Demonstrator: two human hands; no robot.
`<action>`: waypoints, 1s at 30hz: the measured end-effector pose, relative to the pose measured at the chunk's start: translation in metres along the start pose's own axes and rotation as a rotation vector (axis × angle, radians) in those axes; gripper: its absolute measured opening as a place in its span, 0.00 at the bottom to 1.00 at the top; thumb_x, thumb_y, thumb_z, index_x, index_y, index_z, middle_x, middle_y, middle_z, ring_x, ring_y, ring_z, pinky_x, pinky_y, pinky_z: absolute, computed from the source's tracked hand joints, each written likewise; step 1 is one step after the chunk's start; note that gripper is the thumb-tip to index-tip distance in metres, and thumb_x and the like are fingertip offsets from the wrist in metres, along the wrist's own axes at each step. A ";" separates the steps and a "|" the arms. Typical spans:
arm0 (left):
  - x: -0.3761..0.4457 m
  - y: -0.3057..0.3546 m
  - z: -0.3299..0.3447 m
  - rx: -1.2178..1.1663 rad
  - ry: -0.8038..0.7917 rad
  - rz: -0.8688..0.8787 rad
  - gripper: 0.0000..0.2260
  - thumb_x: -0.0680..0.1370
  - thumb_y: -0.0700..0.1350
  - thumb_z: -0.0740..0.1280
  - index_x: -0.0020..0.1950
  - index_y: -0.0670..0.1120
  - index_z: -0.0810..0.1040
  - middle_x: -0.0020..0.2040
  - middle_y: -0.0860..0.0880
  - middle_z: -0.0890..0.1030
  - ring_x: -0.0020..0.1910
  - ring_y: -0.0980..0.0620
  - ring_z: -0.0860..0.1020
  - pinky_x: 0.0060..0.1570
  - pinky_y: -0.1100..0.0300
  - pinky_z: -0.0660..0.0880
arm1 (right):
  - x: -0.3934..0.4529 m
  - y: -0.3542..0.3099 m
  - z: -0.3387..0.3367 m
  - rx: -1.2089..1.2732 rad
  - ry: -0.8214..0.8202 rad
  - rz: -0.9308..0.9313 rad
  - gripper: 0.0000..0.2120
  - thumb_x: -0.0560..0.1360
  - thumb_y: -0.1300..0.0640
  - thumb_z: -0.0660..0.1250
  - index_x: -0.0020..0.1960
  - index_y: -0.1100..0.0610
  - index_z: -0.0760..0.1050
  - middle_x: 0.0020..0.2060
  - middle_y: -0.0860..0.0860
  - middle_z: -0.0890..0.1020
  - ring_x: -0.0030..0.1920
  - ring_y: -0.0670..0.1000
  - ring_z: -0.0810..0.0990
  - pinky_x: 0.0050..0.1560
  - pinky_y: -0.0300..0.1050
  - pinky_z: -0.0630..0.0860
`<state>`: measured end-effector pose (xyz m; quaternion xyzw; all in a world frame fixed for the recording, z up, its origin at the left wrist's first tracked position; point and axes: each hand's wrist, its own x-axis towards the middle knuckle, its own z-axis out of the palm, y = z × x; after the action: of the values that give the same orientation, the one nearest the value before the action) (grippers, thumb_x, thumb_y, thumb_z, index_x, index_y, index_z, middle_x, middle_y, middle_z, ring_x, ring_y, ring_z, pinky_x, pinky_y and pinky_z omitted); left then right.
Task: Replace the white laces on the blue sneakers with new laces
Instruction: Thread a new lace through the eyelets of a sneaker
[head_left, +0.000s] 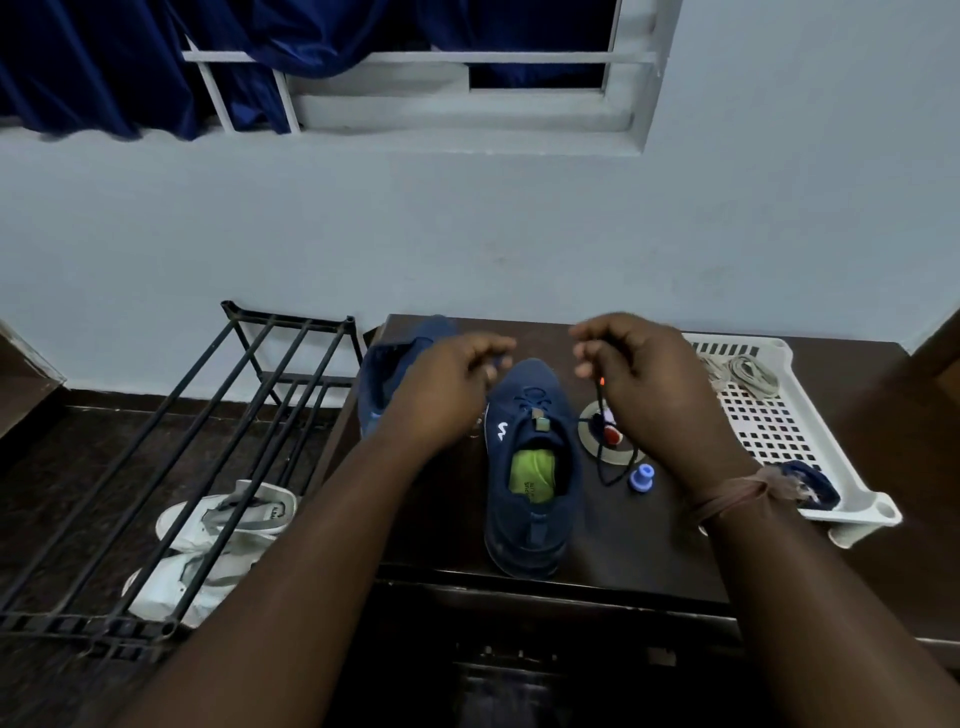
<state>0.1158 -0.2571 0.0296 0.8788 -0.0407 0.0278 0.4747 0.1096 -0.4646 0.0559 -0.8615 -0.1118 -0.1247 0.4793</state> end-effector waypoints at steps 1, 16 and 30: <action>0.000 -0.005 0.005 0.119 -0.062 -0.040 0.18 0.82 0.35 0.64 0.68 0.50 0.80 0.58 0.53 0.84 0.54 0.58 0.81 0.57 0.61 0.77 | -0.001 0.005 0.002 -0.076 -0.064 0.047 0.12 0.79 0.64 0.61 0.53 0.52 0.79 0.38 0.47 0.84 0.33 0.40 0.80 0.33 0.29 0.73; -0.007 -0.025 0.063 0.421 0.105 -0.025 0.21 0.68 0.65 0.65 0.28 0.48 0.77 0.28 0.51 0.78 0.35 0.50 0.77 0.46 0.51 0.78 | 0.001 0.044 0.033 -0.339 -0.244 0.196 0.06 0.73 0.58 0.70 0.39 0.49 0.79 0.37 0.46 0.83 0.42 0.50 0.83 0.47 0.49 0.81; -0.012 -0.022 0.072 -0.544 0.061 -0.397 0.05 0.75 0.40 0.73 0.47 0.40 0.86 0.43 0.39 0.86 0.49 0.36 0.84 0.50 0.44 0.82 | -0.004 0.041 0.046 -0.588 -0.190 0.015 0.07 0.74 0.56 0.67 0.43 0.55 0.84 0.43 0.53 0.78 0.41 0.53 0.77 0.40 0.45 0.75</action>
<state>0.1068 -0.3050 -0.0287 0.7095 0.1394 -0.0510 0.6888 0.1236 -0.4470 -0.0019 -0.9718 -0.1088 -0.0672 0.1980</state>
